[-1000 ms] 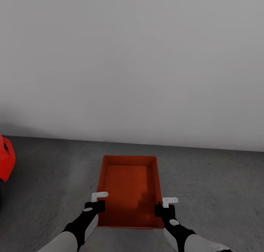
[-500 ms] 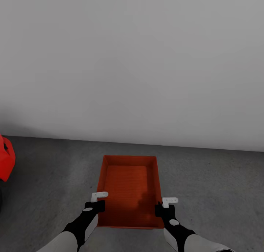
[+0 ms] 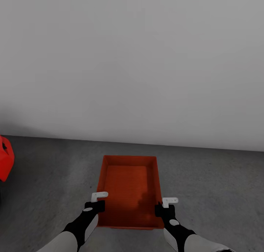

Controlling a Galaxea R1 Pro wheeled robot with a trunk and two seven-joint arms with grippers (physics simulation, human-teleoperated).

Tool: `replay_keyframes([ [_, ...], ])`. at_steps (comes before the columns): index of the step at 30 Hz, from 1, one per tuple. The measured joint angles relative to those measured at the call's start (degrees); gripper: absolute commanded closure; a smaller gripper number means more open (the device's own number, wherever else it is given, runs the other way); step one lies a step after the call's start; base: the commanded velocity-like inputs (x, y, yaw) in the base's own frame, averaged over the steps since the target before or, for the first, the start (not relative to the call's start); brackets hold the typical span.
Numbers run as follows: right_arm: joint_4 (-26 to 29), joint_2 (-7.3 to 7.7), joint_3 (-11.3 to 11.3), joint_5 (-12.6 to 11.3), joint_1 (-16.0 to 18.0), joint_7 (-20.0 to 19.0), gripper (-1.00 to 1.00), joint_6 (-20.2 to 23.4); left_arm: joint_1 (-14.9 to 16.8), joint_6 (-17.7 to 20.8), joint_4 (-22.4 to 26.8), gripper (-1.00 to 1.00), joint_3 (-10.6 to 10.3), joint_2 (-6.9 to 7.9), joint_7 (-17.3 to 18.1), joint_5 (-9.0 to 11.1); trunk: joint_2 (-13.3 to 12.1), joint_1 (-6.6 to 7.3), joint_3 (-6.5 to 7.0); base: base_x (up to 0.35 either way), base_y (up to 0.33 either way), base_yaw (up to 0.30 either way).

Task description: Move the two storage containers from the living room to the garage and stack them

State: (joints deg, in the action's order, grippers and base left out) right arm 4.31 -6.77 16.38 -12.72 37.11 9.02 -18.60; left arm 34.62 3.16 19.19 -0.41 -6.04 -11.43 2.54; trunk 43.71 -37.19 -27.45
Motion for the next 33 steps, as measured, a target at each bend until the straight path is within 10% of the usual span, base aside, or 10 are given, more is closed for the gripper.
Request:
replay_keyframes([
  [33, 0.0, 0.01, 0.0, 0.0, 0.0, 0.0, 1.0, 0.0, 0.0, 0.0, 0.0, 1.0, 0.0, 0.0, 0.0, 0.0, 13.3, -7.25, -5.93, 0.0, 0.0, 0.0],
])
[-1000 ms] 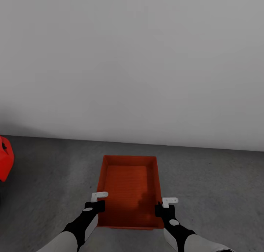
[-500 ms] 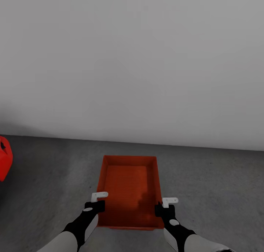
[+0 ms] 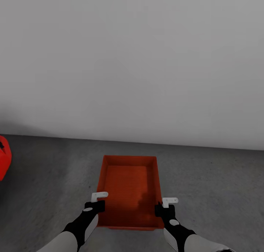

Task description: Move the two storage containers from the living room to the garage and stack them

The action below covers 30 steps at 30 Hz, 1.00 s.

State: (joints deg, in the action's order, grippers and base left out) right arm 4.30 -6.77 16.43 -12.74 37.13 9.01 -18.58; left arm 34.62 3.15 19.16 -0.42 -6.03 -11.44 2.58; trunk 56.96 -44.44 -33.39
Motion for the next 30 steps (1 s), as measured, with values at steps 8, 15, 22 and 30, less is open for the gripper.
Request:
replay_keyframes([
  [8, 0.0, 0.0, -0.1, 0.1, 0.0, 0.0, 1.0, 0.0, 0.0, 0.0, 0.0, 1.0, 0.0, 0.0, 0.0, 0.0, 3.2, -1.76, -1.44, 0.0, 0.0, 0.0],
  [15, 0.0, 0.0, -0.1, 0.1, 0.0, 0.0, 1.0, 0.0, 0.0, 0.0, 0.0, 1.0, 0.0, 0.0, 0.0, 0.0, 6.0, -3.3, -2.7, 0.0, 0.0, 0.0],
  [22, 0.0, 0.0, 0.0, 0.0, 0.0, 0.0, 1.0, 0.0, 0.0, 0.0, 0.1, 1.0, 0.0, -0.01, 0.0, 0.0, 8.8, -4.83, -3.95, 0.0, 0.0, 0.0],
  [30, 0.1, 0.07, -0.2, 0.2, 0.0, -0.1, 1.0, 0.1, 0.0, 0.0, 0.0, 1.0, 0.0, -0.03, 0.0, 0.0, 12.0, -6.59, -5.39, 0.0, 0.0, 0.0],
])
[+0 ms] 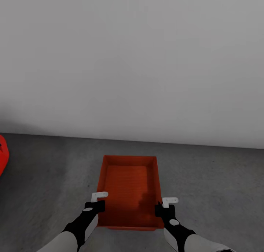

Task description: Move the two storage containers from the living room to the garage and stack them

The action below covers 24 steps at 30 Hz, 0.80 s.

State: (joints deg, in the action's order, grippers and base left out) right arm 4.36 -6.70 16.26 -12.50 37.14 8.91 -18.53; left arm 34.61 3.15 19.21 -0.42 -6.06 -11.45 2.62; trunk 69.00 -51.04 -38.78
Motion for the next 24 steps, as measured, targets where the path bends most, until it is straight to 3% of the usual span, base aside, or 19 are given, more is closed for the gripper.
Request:
replay_keyframes([
  [24, 0.0, 0.01, 0.0, 0.0, 0.0, 0.0, 1.0, 0.0, 0.0, 0.0, 0.0, 1.0, 0.0, 0.0, 0.0, 0.0, 9.6, -5.27, -4.31, 0.0, 0.0, 0.0],
])
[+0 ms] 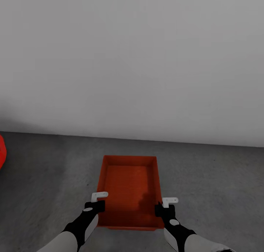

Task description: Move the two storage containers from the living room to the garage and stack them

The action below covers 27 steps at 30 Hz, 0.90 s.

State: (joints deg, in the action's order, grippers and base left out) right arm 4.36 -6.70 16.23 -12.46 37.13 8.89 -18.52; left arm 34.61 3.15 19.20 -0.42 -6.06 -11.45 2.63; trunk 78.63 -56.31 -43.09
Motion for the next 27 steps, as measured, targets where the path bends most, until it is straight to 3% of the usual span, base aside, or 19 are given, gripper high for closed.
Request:
replay_keyframes([
  [16, 0.0, 0.0, 0.0, 0.0, 0.0, 0.0, 1.0, 0.0, 0.0, 0.0, 0.0, 1.0, 0.0, 0.0, 0.0, 0.0, 6.4, -3.52, -2.87, 0.0, 0.0, 0.0],
  [27, 0.0, 0.0, -0.1, 0.1, 0.0, 0.0, 1.0, 0.0, 0.0, 0.0, 0.0, 1.0, 0.0, 0.0, 0.0, 0.0, 6.4, -3.52, -2.88, 0.0, 0.0, 0.0],
])
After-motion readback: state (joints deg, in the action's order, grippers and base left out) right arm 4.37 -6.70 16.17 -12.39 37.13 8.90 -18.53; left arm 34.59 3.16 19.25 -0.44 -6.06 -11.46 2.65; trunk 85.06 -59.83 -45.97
